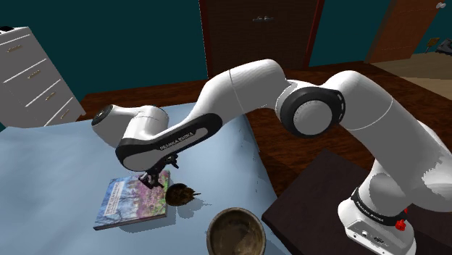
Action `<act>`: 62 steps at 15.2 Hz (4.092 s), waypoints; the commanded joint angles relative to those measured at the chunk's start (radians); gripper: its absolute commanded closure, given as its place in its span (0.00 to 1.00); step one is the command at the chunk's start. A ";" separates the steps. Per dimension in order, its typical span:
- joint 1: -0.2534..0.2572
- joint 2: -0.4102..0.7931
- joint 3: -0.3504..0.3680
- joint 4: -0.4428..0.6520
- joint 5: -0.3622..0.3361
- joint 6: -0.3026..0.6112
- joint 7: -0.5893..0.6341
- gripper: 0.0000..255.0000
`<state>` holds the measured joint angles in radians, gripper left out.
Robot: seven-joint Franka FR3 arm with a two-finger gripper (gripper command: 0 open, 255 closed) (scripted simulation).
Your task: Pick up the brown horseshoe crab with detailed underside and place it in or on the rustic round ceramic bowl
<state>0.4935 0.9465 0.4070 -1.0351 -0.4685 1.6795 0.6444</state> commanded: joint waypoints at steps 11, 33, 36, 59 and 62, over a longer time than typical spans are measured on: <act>-0.155 0.003 0.039 -0.262 0.148 0.297 0.171 0.00; -0.238 -0.234 0.066 -0.744 -0.012 0.707 0.045 0.00; -0.268 -0.361 0.010 -1.048 -0.245 1.075 -0.014 0.00; -0.216 -0.255 -0.053 -0.972 -0.299 1.110 0.023 1.00; -0.221 -0.271 -0.047 -0.987 -0.296 1.109 0.022 1.00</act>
<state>0.2756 0.6816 0.3570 -2.0170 -0.7675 2.7912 0.6688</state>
